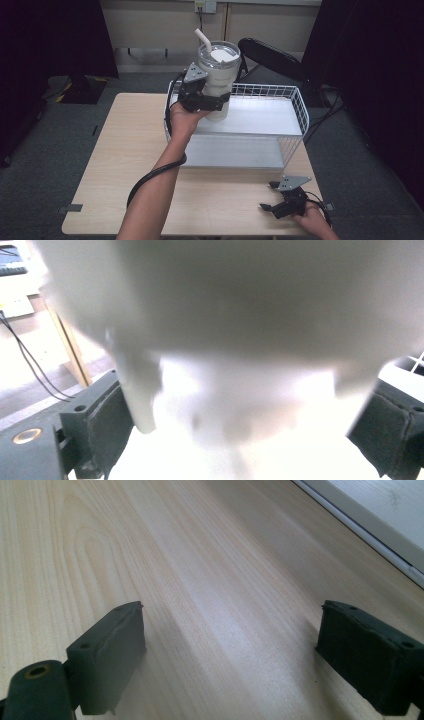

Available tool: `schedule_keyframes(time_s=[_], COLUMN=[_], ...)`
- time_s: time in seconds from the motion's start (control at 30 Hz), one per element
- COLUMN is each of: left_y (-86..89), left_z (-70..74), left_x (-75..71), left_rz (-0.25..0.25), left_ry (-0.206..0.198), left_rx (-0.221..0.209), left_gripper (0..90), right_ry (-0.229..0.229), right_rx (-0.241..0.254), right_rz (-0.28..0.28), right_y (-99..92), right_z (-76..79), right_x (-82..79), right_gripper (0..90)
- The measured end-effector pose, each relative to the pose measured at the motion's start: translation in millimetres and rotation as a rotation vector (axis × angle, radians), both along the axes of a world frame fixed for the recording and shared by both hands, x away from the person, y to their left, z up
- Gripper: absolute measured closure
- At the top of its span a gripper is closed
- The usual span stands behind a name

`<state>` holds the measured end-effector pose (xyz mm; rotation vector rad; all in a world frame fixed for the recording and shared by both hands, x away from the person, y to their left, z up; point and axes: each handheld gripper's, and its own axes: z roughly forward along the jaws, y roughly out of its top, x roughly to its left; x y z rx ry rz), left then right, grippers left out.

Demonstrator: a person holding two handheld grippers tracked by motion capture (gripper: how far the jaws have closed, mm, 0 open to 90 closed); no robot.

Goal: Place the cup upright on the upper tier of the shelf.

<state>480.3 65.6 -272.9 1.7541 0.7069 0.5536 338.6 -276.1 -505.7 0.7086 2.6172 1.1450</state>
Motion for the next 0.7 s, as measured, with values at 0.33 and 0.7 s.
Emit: schedule_keyframes(time_s=[0.33, 0.7], left_y=[7.5, 24.6], left_z=[-3.0, -6.3], left_x=[-6.7, -30.8], left_rz=[0.006, -0.033], left_ry=[0.078, 0.093], left_rx=[0.054, 0.05], left_gripper=[10.8, 15.4], right_ry=[0.0, -0.001], right_rx=[0.0, 0.0], right_rz=[0.0, 0.0], right_y=[0.0, 0.1], right_z=[0.0, -0.1], right_x=[0.1, -0.1], right_gripper=[11.2, 11.2])
